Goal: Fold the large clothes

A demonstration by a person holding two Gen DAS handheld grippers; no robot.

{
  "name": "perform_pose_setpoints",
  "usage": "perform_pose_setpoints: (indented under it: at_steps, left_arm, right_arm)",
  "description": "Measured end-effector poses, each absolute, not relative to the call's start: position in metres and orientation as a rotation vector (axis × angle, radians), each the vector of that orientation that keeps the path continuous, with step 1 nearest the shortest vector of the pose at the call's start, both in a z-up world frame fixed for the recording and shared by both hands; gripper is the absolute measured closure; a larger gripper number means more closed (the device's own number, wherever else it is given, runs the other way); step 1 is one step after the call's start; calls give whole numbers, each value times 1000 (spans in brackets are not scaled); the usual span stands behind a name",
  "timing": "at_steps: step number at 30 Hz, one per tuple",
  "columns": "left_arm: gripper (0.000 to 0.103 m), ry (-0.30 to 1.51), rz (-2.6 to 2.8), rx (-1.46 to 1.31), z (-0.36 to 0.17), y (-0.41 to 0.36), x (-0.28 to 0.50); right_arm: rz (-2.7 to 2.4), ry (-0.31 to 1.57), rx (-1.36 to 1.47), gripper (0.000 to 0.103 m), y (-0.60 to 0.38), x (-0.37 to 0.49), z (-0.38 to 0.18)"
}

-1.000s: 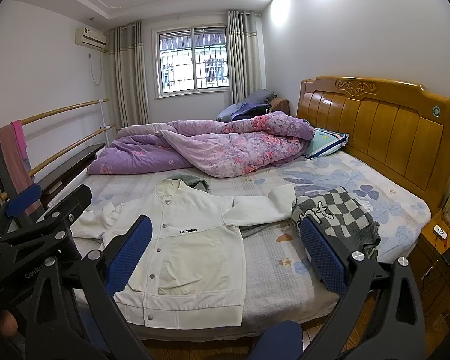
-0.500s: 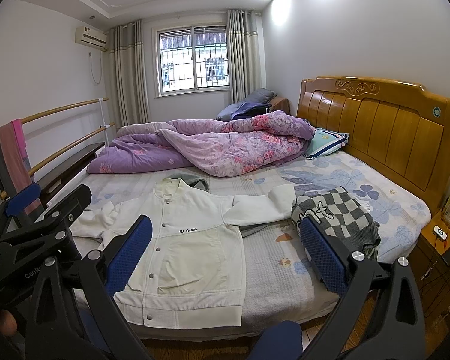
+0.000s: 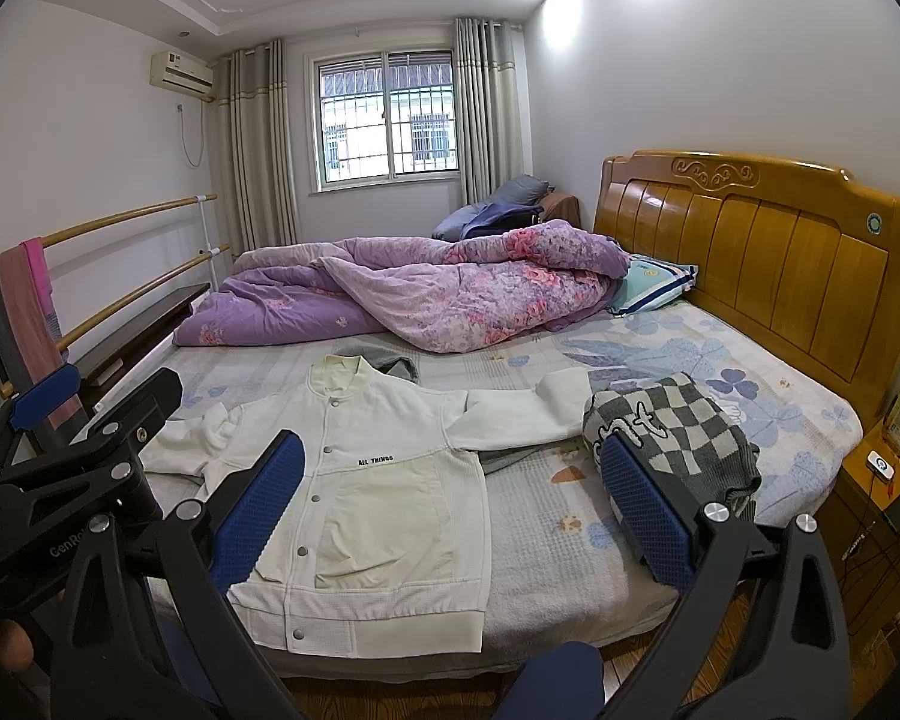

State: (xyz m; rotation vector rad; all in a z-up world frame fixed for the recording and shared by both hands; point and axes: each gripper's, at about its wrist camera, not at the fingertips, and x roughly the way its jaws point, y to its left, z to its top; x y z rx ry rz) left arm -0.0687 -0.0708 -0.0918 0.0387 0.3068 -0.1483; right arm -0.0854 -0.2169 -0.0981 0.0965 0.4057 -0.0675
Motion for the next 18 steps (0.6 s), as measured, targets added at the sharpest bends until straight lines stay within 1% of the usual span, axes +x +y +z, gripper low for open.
perform_pose_setpoints:
  at_steps: [18]
  left_arm:
    - [5,319,-149,42,-100,-57,-61]
  right_arm:
    - [-65,422,101,8,-217,-82,-110]
